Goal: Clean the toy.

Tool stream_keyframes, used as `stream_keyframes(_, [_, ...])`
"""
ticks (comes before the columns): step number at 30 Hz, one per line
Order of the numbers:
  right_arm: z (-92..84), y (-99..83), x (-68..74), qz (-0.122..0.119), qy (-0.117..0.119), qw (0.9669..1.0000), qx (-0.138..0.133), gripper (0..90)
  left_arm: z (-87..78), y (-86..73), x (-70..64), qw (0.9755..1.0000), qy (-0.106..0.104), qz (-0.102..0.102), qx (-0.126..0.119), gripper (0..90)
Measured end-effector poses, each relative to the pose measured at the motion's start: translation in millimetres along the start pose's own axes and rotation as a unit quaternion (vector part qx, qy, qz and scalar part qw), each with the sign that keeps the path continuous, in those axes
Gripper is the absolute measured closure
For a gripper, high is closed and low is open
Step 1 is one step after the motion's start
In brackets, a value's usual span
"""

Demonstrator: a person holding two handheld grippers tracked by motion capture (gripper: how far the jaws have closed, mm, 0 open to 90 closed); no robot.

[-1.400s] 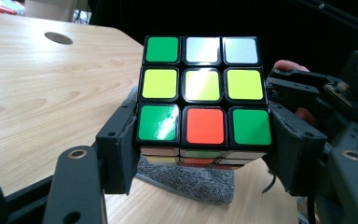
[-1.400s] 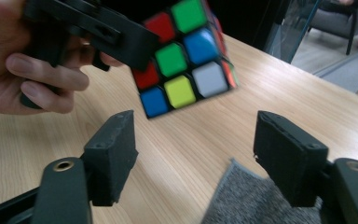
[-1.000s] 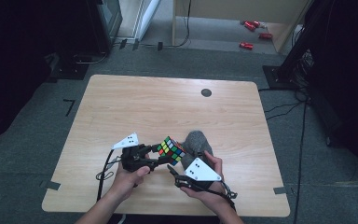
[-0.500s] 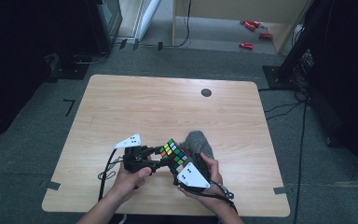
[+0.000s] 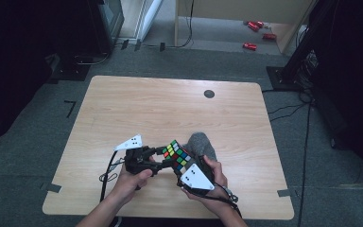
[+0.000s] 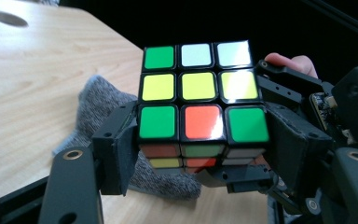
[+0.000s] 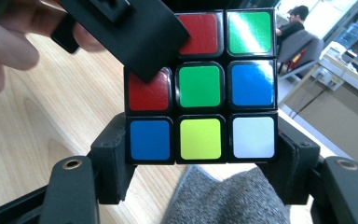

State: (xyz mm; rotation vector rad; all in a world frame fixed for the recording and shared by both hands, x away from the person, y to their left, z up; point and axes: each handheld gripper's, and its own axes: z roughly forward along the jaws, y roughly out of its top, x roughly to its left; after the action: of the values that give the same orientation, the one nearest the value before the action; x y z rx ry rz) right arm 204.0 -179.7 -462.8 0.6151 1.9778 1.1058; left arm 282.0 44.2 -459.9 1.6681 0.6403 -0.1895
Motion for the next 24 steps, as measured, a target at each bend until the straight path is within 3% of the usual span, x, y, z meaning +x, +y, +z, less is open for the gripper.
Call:
stream_keyframes(4, [0.6, -2.3, -8.5, 0.023, -0.008, 0.9996, 0.013, 34.3, -7.5, 2.6, 1.8, 0.9998, 0.013, 0.008, -0.015, 26.1])
stream_keyframes(7, [1.9, -3.8, -18.6, 0.057, -0.002, 0.9981, 0.021, 34.3, -14.2, 5.3, 5.9, 0.9991, 0.034, 0.015, -0.019, 20.5])
stream_keyframes(11, [0.1, 1.2, -35.0, 0.116, 0.008, 0.9929, 0.027, 34.2, -18.5, 9.5, 7.4, 0.9963, 0.074, 0.04, -0.019, 15.2])
stream_keyframes(14, [-0.4, 8.0, -47.1, 0.156, 0.015, 0.9872, 0.03, 34.2, -19.7, 10.9, 4.9, 0.9923, 0.101, 0.066, -0.027, 13.8])
stream_keyframes(17, [1.5, 15.4, -55.6, 0.159, 0.015, 0.9862, 0.044, 34.2, -19.6, 11.3, 0.1, 0.9843, 0.131, 0.118, -0.009, 12.3])
stream_keyframes(18, [1.4, 17.7, -58.7, 0.166, 0.015, 0.9849, 0.047, 34.2, -20.6, 10.8, -1.8, 0.9826, 0.133, 0.129, -0.008, 11.9])
stream_keyframes(19, [0.8, 19.2, -61.8, 0.177, 0.021, 0.983, 0.045, 34.2, -21.1, 8.7, -4.9, 0.9792, 0.135, 0.151, -0.006, 11.3])
stream_keyframes(21, [-0.1, 20.5, -66.1, 0.198, 0.03, 0.9787, 0.044, 34.2, -19.0, 2.9, -11.1, 0.9696, 0.149, 0.194, -0.002, 11.0])
stream_keyframes(22, [-0.8, 20.2, -66.7, 0.214, 0.039, 0.9749, 0.045, 34.1, -17.2, 1.3, -12.4, 0.9669, 0.153, 0.204, 0.0, 11.1])
stream_keyframes(23, [-1.2, 19.6, -66.7, 0.22, 0.042, 0.9737, 0.043, 34.1, -12.6, -2.2, -15.0, 0.9601, 0.164, 0.227, 0.011, 11.1])
stream_keyframes(24, [-1.9, 18.2, -66.5, 0.238, 0.049, 0.9694, 0.037, 34.1, -7.8, -6.6, -17.7, 0.9518, 0.174, 0.252, 0.021, 11.1])
